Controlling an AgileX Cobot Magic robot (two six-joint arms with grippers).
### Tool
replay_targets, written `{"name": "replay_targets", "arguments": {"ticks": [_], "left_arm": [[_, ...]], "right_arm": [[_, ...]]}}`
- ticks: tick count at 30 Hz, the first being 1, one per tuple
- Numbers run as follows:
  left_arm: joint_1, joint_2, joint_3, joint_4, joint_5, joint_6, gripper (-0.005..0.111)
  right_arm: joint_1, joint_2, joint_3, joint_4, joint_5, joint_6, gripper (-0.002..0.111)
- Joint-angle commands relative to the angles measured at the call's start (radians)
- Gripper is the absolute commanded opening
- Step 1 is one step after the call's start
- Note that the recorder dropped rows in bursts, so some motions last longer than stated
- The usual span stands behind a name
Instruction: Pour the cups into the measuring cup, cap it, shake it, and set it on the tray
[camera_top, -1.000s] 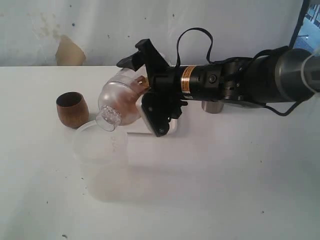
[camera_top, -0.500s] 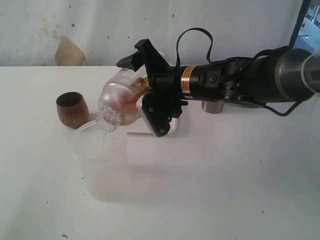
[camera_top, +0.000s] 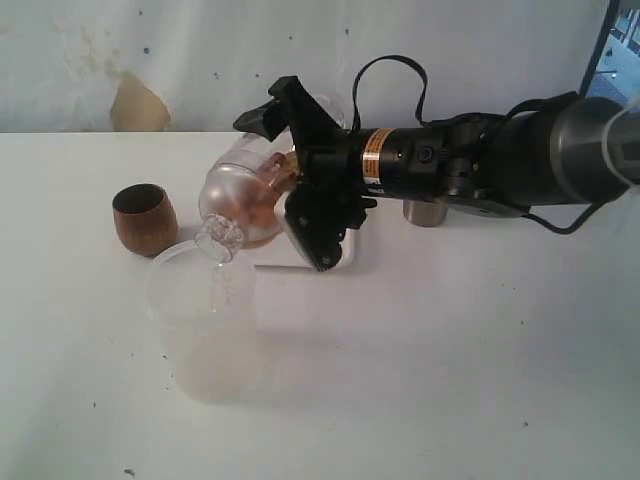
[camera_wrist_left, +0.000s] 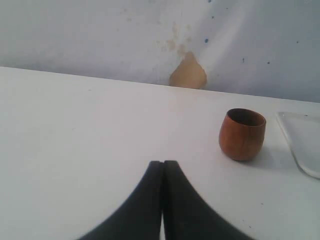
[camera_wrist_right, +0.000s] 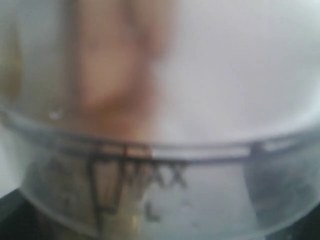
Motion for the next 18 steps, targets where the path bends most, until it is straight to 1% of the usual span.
{"name": "replay_targets", "arguments": {"ticks": [1,18], "left_arm": [[0.000,-0.006,0.004,-0.001,-0.007,-0.002,0.000],[0.000,-0.006,0.004,-0.001,-0.007,-0.002,0.000]], "right_arm": [[0.001,-0.021,-0.012,0.031,-0.031,-0.032,0.000],[0.001,-0.021,-0.012,0.025,-0.040,-0.034,0.000]]}}
